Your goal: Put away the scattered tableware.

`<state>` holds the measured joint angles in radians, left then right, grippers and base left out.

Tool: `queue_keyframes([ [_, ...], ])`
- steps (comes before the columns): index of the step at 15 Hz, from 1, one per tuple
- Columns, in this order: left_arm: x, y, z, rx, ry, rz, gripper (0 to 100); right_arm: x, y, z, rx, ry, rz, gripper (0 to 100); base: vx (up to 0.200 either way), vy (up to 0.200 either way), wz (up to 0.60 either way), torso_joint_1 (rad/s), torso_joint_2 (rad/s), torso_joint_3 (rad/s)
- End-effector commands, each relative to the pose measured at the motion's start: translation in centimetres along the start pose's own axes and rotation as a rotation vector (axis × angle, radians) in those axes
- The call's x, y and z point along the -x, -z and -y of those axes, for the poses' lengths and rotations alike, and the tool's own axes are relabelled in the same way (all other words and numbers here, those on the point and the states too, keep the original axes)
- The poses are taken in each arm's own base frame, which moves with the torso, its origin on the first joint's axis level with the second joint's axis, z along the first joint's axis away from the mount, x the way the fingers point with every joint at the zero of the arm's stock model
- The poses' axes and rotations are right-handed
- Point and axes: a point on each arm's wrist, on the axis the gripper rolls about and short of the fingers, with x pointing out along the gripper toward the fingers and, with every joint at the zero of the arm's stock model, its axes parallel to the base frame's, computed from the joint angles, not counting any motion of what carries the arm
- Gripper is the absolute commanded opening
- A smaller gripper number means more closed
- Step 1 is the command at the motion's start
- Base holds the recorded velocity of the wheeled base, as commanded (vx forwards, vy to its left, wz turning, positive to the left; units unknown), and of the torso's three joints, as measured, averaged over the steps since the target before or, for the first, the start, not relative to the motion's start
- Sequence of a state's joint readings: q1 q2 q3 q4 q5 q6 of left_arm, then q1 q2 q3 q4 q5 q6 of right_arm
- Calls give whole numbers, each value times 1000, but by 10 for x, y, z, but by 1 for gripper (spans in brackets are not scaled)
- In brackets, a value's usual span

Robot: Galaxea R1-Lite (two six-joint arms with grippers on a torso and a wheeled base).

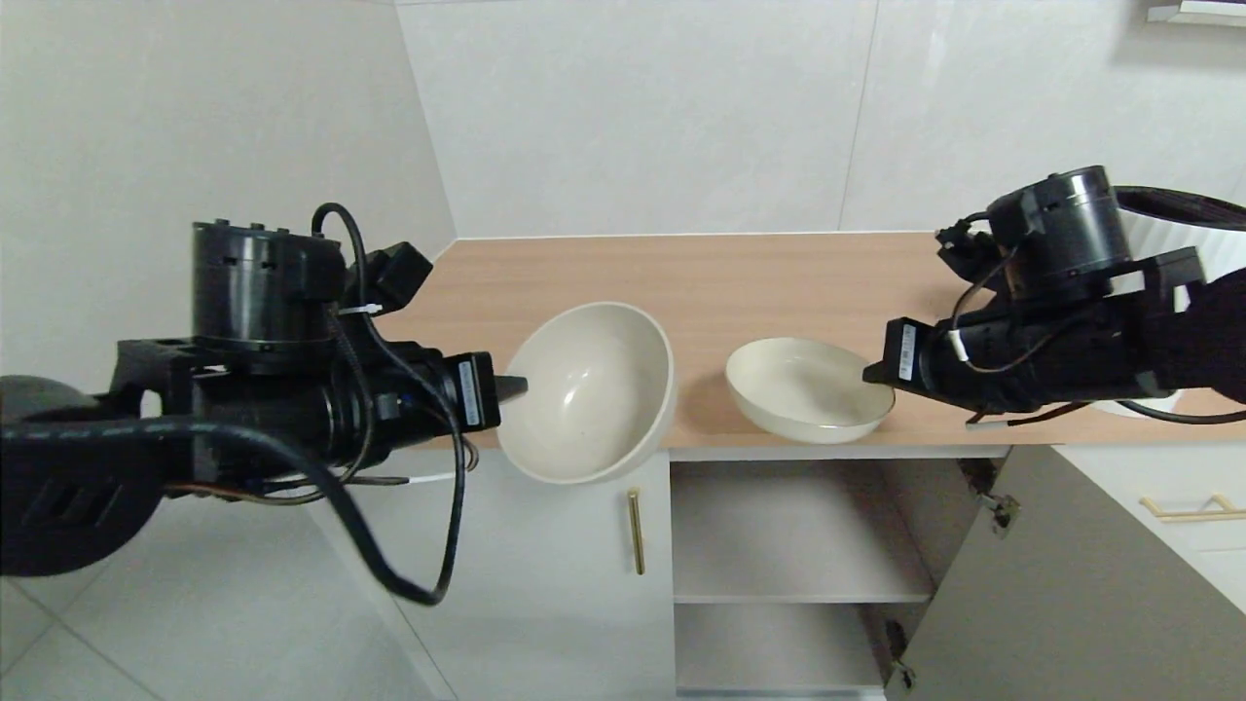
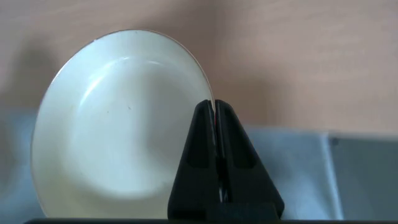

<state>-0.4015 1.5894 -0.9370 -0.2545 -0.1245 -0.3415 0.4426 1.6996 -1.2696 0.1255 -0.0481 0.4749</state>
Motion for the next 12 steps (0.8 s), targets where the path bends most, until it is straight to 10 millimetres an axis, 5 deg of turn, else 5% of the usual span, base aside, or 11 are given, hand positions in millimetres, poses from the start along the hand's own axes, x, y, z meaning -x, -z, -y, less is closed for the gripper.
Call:
queue_keyframes([
  [1,38,3,4,-54,56,40,0,46,8,7,-2,-35,0,0,0,0,0,0,0,0],
  [5,34,8,3,-56,59,13,0,66,37,22,11,-23,-54,0,0,0,0,0,0,0],
  [10,30,11,2,-52,60,-5,0,60,44,25,50,-21,-85,0,0,0,0,0,0,0],
  [12,27,12,3,-51,62,-16,0,58,45,25,50,-24,-74,0,-200,0,0,7,0,2],
])
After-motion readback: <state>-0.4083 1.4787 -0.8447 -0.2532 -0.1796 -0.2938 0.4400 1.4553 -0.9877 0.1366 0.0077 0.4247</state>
